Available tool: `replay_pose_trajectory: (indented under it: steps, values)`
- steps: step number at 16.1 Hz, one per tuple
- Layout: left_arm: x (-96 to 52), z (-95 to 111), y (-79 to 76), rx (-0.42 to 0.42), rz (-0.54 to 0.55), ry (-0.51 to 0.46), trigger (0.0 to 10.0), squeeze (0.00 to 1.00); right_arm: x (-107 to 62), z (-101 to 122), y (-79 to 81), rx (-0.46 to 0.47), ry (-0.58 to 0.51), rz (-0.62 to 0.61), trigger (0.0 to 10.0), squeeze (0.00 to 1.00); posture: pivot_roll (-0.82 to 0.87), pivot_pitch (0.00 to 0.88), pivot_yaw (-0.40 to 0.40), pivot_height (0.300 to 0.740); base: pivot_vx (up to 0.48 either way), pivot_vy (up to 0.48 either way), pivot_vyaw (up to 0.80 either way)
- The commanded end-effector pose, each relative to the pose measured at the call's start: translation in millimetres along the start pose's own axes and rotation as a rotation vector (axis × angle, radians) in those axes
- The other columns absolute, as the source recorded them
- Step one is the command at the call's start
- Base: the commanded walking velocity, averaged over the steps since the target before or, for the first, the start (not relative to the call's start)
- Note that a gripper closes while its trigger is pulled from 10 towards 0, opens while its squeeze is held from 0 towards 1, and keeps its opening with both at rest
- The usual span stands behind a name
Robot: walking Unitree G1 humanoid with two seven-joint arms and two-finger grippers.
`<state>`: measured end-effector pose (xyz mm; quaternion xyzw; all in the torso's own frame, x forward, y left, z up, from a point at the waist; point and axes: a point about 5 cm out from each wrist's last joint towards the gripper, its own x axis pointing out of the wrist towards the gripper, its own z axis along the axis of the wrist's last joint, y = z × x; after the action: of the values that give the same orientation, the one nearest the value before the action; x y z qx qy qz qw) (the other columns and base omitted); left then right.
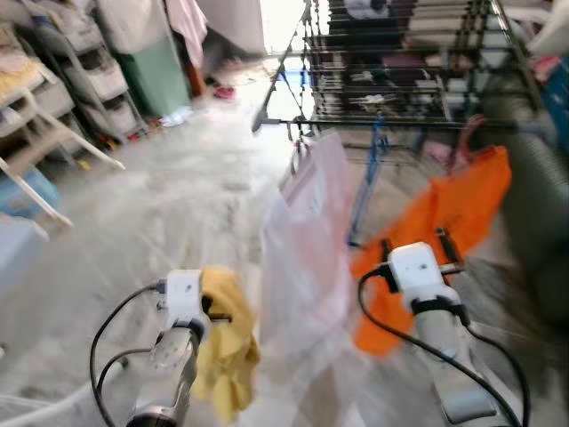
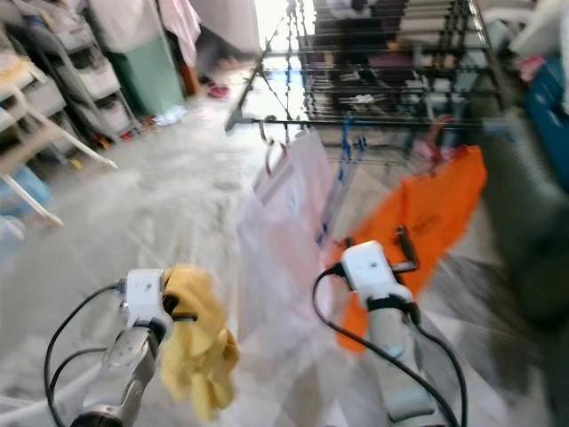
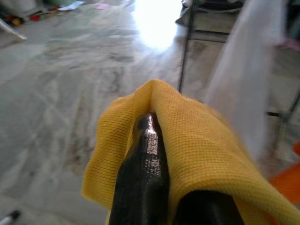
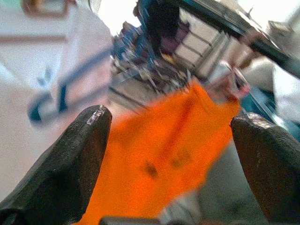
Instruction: Hang hanger
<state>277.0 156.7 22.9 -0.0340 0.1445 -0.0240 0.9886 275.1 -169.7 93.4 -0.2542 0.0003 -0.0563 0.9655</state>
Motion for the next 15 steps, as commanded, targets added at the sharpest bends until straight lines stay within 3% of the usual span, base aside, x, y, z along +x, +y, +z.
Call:
replay_pose_trajectory:
  steps: [1,3,5,6,7,8,9,10,12,15]
  values:
    - [-2.1,2,7.7,0.007,0.025,-0.014,10.0,0.00,0.8,2,8.5,0.033,0.018,0.028,10.0,0.00,-0.20,0.000,0.081,0.740,-0.360,0.000,0.00]
    - [-4.4,-2,7.8,0.017,0.012,0.000,10.0,0.00,0.6,-2,16.2,0.093,0.069,0.081,10.0,0.00,-0.20,0.000,0.069,0.740,-0.364,0.000,0.00]
    - [-5.8,-4,12.1,0.041,0.013,0.012,10.0,0.00,0.4,-1,22.7,0.079,0.062,0.114,10.0,0.00,-0.18,0.000,0.060,0.740,-0.364,0.000,0.00]
    - [-6.9,-4,15.9,0.046,0.023,0.011,10.0,0.00,0.9,-1,26.2,0.086,0.067,0.127,10.0,0.00,-0.17,0.000,0.047,0.740,-0.368,0.000,0.00]
    - [-10.2,-2,31.4,0.054,0.078,-0.001,10.0,0.00,5.8,1,41.1,0.123,0.090,0.176,10.0,0.00,-0.14,0.000,0.024,0.740,-0.319,0.000,0.00]
    - [-10.9,2,32.8,0.052,0.095,-0.018,10.0,0.00,8.3,8,47.3,0.161,0.068,0.243,10.0,0.00,-0.11,0.000,0.020,0.740,-0.289,0.000,0.00]
    - [-11.1,4,33.3,0.071,0.114,-0.030,10.0,0.00,10.3,10,55.3,0.189,0.045,0.330,10.0,0.00,-0.11,0.000,0.019,0.740,0.000,0.000,0.00]
    - [-10.9,2,36.1,0.100,0.126,-0.026,10.0,0.00,11.9,7,58.1,0.154,0.047,0.341,10.0,0.00,-0.11,0.000,0.019,0.740,0.000,0.000,0.00]
    - [-12.1,0,45.0,0.099,0.173,-0.010,10.0,0.00,18.0,12,59.0,0.257,0.077,0.358,10.0,0.00,-0.10,0.000,0.015,0.740,0.000,0.000,0.00]
    - [-11.3,3,45.0,0.094,0.198,-0.019,10.0,0.00,12.3,20,68.2,0.277,0.030,0.408,10.0,0.00,-0.08,0.000,0.014,0.740,0.000,0.000,0.00]
